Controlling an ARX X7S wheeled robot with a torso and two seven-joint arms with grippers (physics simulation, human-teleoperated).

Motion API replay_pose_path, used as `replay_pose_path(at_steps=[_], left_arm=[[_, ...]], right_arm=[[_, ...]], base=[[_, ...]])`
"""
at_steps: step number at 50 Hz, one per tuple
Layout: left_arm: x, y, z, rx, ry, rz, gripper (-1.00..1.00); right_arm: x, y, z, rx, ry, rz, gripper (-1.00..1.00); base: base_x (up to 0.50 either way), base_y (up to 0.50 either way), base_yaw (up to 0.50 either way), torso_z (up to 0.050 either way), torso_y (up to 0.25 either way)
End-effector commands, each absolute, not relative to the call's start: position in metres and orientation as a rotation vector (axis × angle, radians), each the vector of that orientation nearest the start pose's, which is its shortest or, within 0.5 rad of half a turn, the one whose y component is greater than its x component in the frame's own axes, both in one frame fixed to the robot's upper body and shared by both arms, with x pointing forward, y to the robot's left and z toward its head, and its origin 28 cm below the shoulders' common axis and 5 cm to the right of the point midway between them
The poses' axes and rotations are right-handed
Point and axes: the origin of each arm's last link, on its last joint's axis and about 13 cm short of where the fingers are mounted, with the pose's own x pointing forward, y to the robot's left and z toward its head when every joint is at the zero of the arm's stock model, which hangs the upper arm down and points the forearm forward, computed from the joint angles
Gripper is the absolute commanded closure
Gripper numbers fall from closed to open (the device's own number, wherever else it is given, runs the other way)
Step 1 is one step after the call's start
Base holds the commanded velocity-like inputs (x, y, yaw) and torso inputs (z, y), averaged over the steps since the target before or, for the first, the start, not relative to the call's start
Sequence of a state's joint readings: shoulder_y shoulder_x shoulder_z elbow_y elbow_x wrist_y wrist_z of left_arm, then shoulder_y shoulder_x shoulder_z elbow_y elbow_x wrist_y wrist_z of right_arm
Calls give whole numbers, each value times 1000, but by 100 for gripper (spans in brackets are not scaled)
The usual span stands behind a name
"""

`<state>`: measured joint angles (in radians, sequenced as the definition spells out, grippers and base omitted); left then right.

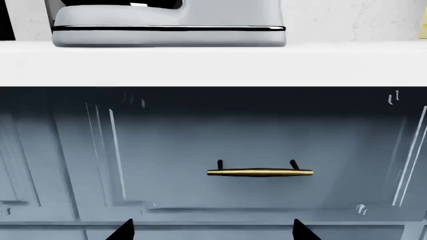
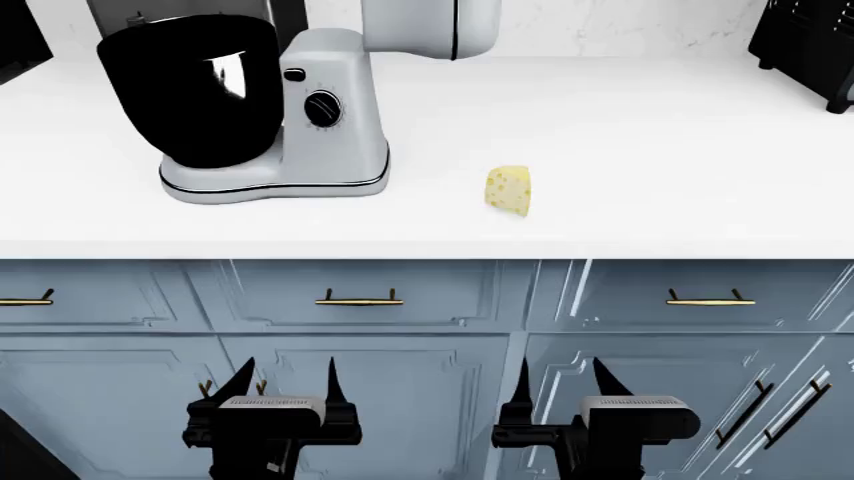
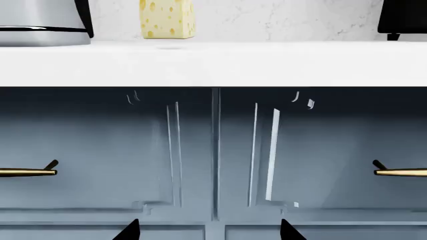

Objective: Place the cheese in the stand mixer bowl.

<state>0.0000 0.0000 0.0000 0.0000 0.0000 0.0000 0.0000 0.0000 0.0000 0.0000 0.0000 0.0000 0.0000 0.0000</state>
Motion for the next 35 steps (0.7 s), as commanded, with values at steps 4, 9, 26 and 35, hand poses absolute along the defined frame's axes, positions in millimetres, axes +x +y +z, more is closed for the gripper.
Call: replay_pose_path(at_steps=[4, 9, 26, 35], left_arm=[[210, 205, 11, 6, 4, -1, -100], [210, 205, 11, 6, 4, -1, -100], [208, 202, -3, -22, 53, -38, -100], [211, 205, 10, -21, 23, -29, -100]], right_arm=[[210, -96, 13, -7, -3, 9, -100], [210, -96, 13, -7, -3, 9, -100], [207, -90, 12, -44, 4, 79, -100], [211, -96, 31, -23, -11, 45, -100]], base=[[0, 0, 0, 0, 0], [0, 0, 0, 0, 0], [0, 0, 0, 0, 0], [0, 0, 0, 0, 0]])
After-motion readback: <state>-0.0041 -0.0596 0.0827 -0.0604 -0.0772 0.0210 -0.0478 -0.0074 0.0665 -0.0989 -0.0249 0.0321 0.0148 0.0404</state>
